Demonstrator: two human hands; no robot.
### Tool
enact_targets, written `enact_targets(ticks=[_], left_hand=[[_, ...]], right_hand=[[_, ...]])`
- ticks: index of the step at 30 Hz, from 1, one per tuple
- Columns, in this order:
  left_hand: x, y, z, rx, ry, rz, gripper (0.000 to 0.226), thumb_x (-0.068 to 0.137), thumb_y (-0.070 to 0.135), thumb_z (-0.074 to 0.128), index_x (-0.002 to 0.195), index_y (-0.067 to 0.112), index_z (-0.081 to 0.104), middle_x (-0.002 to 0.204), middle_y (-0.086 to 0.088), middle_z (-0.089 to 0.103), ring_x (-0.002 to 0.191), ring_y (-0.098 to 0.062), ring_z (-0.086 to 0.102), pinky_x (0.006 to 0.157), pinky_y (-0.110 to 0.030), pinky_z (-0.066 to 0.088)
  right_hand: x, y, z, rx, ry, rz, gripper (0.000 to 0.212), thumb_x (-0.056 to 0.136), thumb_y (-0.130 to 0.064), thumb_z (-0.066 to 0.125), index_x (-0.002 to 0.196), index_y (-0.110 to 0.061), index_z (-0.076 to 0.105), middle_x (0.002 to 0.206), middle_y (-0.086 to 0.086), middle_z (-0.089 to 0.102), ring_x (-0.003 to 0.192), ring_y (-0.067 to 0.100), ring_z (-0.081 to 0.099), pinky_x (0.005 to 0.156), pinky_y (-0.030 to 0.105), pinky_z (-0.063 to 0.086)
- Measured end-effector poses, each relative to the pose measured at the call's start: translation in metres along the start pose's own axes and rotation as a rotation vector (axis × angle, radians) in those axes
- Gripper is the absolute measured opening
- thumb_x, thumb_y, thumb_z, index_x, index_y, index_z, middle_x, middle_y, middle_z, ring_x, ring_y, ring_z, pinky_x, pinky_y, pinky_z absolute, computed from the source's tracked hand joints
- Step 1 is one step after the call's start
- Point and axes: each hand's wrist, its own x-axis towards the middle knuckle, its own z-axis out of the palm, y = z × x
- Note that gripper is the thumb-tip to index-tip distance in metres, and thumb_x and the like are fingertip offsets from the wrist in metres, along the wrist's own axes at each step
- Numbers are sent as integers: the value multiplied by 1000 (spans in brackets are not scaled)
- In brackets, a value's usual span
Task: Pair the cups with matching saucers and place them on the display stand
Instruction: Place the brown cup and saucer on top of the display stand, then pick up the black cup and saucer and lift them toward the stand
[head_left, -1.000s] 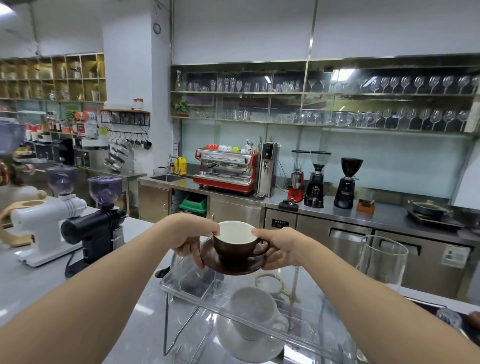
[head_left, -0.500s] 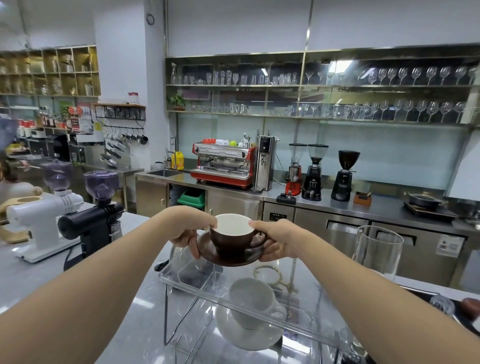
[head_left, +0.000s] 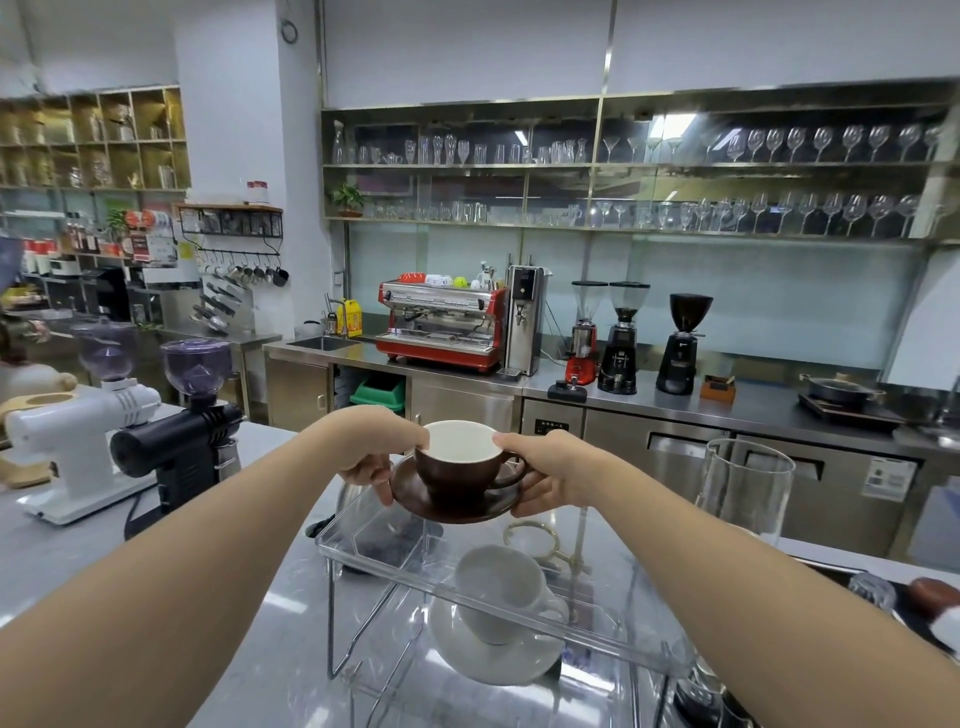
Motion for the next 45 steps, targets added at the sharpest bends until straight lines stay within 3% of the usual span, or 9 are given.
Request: enact_targets(ticks=[3,9,12,16,21,26,32,38,45], left_hand=[[-2,-2,2,5,56,17,45,95,42,56,101,-3,56,76,-23,77,46,-16,50,40,-16,33],[-14,-10,5,-21,211,67,47,93,47,58,86,0,61,51,-12,70,25,-13,44,37,-13,29],[-23,-11,6,-62,288,150,47,90,47,61,82,1,64,49,-9,68,23,-12,42,37,-13,31],[-46,0,16,-122,283,269,53,90,51,60,84,-1,71,50,-4,72,26,-10,48,34,-14,36],[-83,25,39,-235,155,370,62,89,62,53,90,4,74,65,-7,79,36,-13,59,45,-19,48],[-117,48,68,-333,-31,440,67,94,65,46,93,4,74,74,-10,81,41,-14,65,41,-20,50],[-155,77,133,-323,-245,651,61,94,64,46,98,9,73,78,-8,82,50,-13,67,47,-23,51],[-183,103,208,-347,-419,758,54,97,57,51,97,8,72,76,-8,81,50,-12,65,48,-24,50],[-206,135,298,-311,-539,787,50,98,54,52,97,9,73,78,-8,81,51,-13,65,48,-23,50]], right_hand=[[-2,0,-1,-17,6,19,48,90,-46,68,109,-4,59,96,25,74,77,35,78,66,44,66],[-18,0,-12,-100,110,7,69,88,-57,65,124,1,59,98,21,67,73,35,76,60,41,65],[-31,-1,-24,-121,176,-40,67,91,-55,62,127,1,57,100,21,69,73,33,76,56,37,64],[-56,5,-39,-170,259,-129,55,94,-50,61,114,2,64,95,16,72,68,26,73,58,35,65],[-95,16,-62,-175,252,-182,51,94,-52,61,104,-2,68,91,13,74,63,23,75,52,31,61],[-136,39,-88,-165,251,-247,43,93,-53,61,92,-11,69,89,11,75,56,16,75,51,27,60],[-206,85,-128,-98,321,-302,38,92,-50,64,93,-13,75,85,10,77,66,21,76,59,31,63],[-272,141,-162,-50,437,-209,31,94,-41,65,97,-12,75,80,6,78,66,18,75,60,28,63],[-337,214,-211,15,574,-75,30,95,-33,67,101,-4,73,88,11,75,67,19,73,65,33,63]])
